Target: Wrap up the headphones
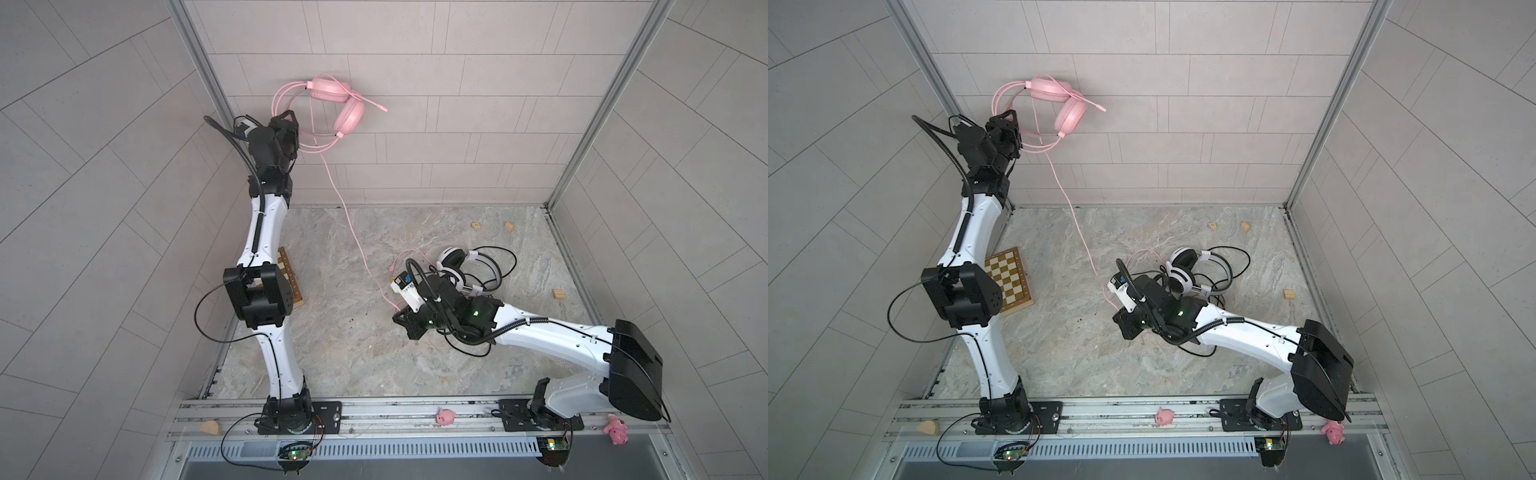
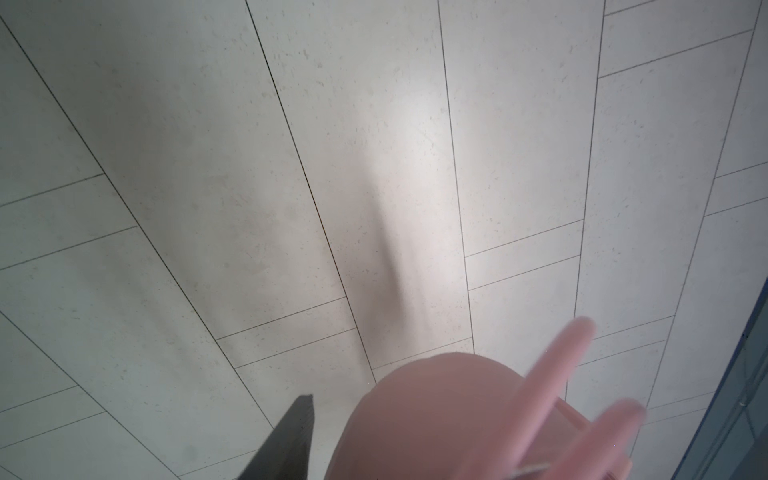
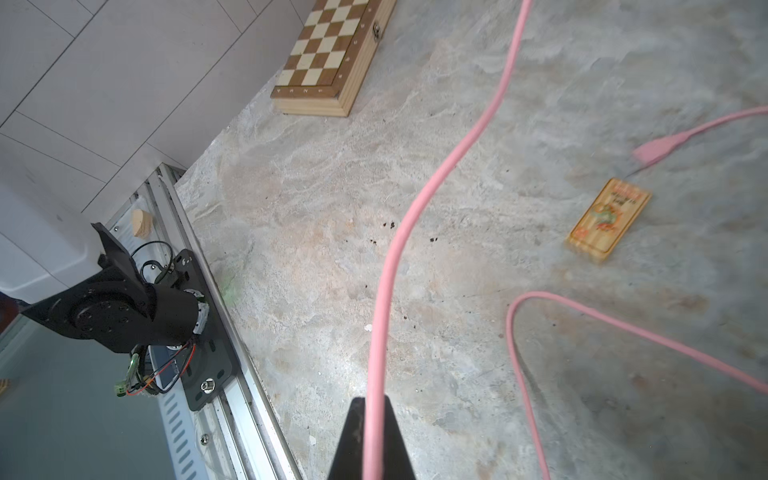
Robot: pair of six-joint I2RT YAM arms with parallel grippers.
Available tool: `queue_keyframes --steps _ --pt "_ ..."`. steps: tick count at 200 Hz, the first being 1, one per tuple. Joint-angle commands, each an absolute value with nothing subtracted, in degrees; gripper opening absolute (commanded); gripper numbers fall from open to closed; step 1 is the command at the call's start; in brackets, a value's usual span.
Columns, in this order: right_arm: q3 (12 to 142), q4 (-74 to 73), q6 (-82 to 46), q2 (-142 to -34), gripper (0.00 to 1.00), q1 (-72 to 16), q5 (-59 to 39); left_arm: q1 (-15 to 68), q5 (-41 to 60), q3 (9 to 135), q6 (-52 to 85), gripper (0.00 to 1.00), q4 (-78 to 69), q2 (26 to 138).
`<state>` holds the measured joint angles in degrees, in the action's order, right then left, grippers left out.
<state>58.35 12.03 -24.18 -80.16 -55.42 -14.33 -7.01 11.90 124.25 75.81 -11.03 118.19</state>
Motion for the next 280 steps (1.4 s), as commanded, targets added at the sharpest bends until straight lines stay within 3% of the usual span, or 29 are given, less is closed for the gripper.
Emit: queue_keyframes --steps 1,53,95,150,209,280 --pt "63.3 19.1 -20.2 -76.1 0.02 -55.6 -10.4 -7.3 11.6 123.8 71.8 0.0 -13.2 115.0" --pt "81.7 32.1 -11.8 -74.7 0.03 -55.2 -4.0 -5.6 11.3 110.7 58.6 0.0 -8.6 108.7" --pt "101.5 39.6 -7.1 -79.2 0.02 -51.7 -4.7 -2.9 9.0 98.2 51.1 0.0 -8.0 103.1" --pt "126.0 52.3 -5.5 -89.8 0.02 -50.9 -11.6 0.1 12.2 97.2 51.6 0.0 -9.8 105.6" --pt "148.1 58.9 -2.0 -98.0 0.0 -47.0 -8.2 5.9 15.1 88.5 46.6 0.0 -9.5 102.1" --pt "150.7 46.9 -11.2 -100.3 0.0 -32.6 -18.4 16.1 17.2 77.2 32.0 0.0 -4.3 92.8"
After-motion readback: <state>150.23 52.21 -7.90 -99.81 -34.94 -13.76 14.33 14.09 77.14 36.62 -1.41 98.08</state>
